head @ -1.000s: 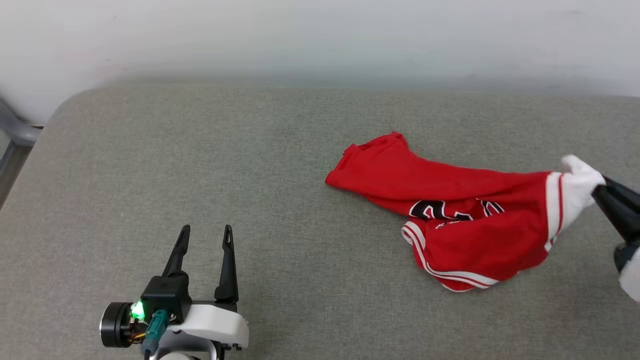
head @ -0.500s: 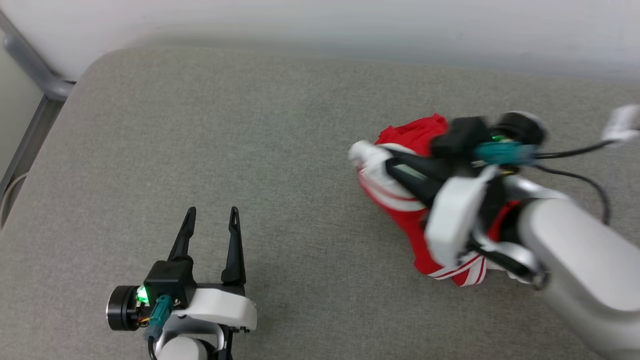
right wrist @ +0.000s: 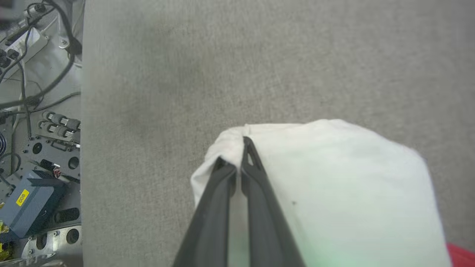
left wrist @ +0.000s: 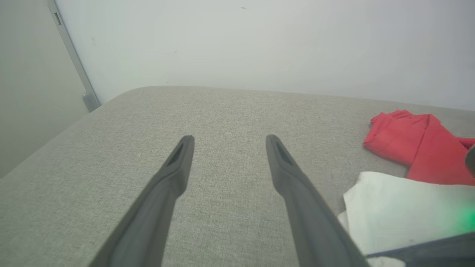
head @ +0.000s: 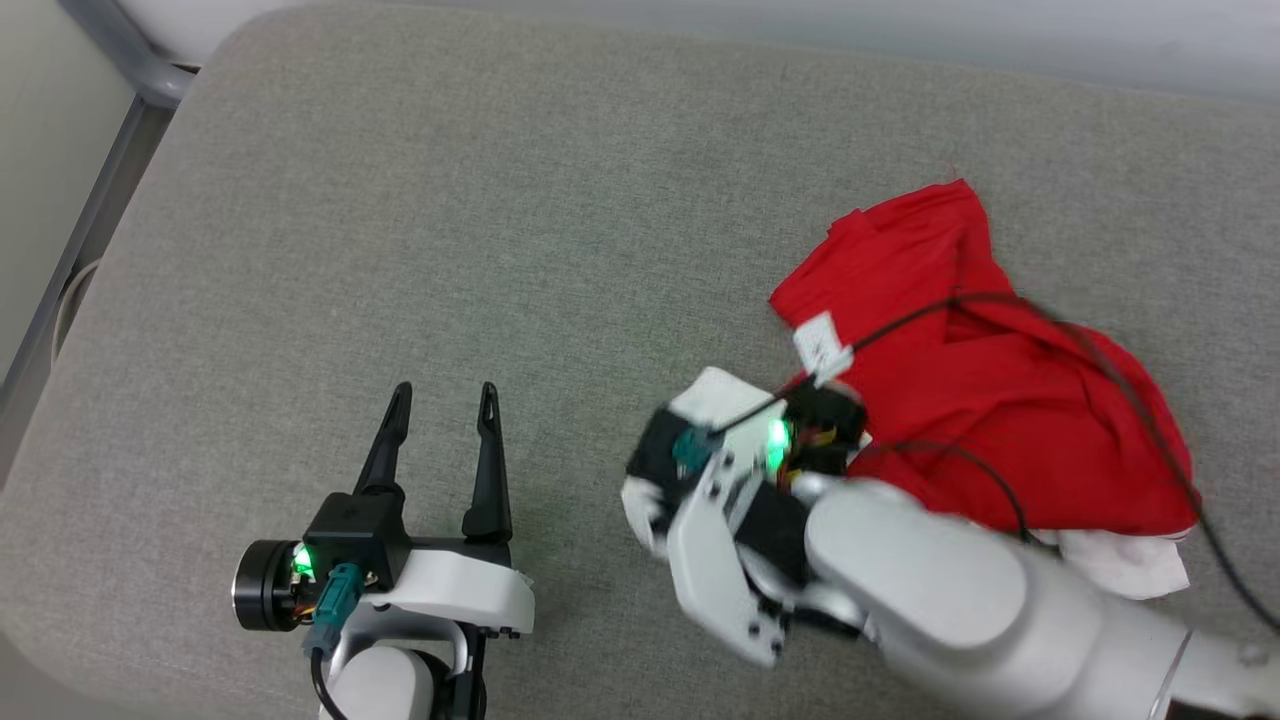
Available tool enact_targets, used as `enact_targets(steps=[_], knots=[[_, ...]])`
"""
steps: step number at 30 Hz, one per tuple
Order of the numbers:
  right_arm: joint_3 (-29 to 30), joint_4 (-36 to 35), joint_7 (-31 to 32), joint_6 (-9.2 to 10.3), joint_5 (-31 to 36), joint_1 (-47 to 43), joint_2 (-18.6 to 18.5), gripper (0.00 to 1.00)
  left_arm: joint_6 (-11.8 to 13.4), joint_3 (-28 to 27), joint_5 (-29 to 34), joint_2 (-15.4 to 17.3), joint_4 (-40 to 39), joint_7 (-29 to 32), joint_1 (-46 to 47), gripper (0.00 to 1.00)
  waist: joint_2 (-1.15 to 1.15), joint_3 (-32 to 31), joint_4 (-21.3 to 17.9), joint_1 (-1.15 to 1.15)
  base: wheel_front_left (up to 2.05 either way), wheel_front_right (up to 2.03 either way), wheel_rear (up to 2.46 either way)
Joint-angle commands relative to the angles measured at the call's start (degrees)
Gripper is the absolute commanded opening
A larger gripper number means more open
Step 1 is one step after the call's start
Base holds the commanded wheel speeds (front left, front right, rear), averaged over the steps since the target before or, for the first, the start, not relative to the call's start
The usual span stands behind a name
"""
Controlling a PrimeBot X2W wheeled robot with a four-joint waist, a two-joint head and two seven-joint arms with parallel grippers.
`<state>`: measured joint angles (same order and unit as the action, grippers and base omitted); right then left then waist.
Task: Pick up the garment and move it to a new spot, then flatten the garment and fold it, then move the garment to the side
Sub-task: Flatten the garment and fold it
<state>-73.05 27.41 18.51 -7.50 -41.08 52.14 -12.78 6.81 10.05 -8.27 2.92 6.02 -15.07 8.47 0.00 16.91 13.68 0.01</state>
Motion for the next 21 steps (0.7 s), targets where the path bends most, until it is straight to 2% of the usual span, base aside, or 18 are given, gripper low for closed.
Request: enact_targets(steps=[1, 5, 10, 11, 12, 17, 21], knots=[[-0.5, 0.5, 0.9, 0.02, 0.4, -2.6, 0.5, 0.0, 0.2, 0.0, -0.2, -0.1, 0.1, -0.2, 0.6, 1.0, 0.0, 0.2, 0.2, -0.01, 0.0, 0.0, 0.0], [-0.5, 2.7, 4.0, 0.02, 2.7, -6.3, 0.7, 0.0, 0.4, 0.1, -0.2, -0.1, 0.2, -0.2, 0.7, 1.0, 0.0, 0.3, 0.2, -0.01, 0.0, 0.0, 0.0], [-0.4, 2.8, -0.5, 0.05, 2.7, -4.3, 1.0, 0.0, 0.1, -0.7, 0.7, -0.1, 0.7, -0.2, 0.1, 1.0, 0.0, -0.8, -1.3, -0.01, 0.0, 0.0, 0.0], [-0.3, 2.5, -1.7, 0.05, 2.7, -3.6, 1.0, 0.18, 0.0, -0.8, 0.7, -0.1, 0.8, -0.2, -0.1, 1.0, 0.0, -1.2, -1.6, -0.01, 0.0, 0.0, 0.0], [-0.3, 1.2, -7.9, 0.04, 2.0, -1.6, 0.5, 1.0, -0.5, -1.7, 1.5, -0.1, 1.1, -0.2, -0.9, 1.0, 0.0, -3.2, -2.9, -0.01, 0.0, 0.0, 0.0], [-0.3, -0.3, -17.3, 0.04, 1.0, -0.2, -2.3, 1.0, -1.1, -2.8, 2.7, -0.1, 1.1, -0.2, -2.5, 1.0, 0.0, -6.4, -4.4, -0.01, 0.0, 0.0, 0.0], [2.8, -1.1, -23.8, 0.04, 1.8, -2.2, -5.4, 1.0, -1.7, -4.2, 3.5, -0.1, 1.0, -0.2, -4.2, 1.0, 0.0, -8.9, -5.6, -0.01, 0.0, 0.0, 0.0]])
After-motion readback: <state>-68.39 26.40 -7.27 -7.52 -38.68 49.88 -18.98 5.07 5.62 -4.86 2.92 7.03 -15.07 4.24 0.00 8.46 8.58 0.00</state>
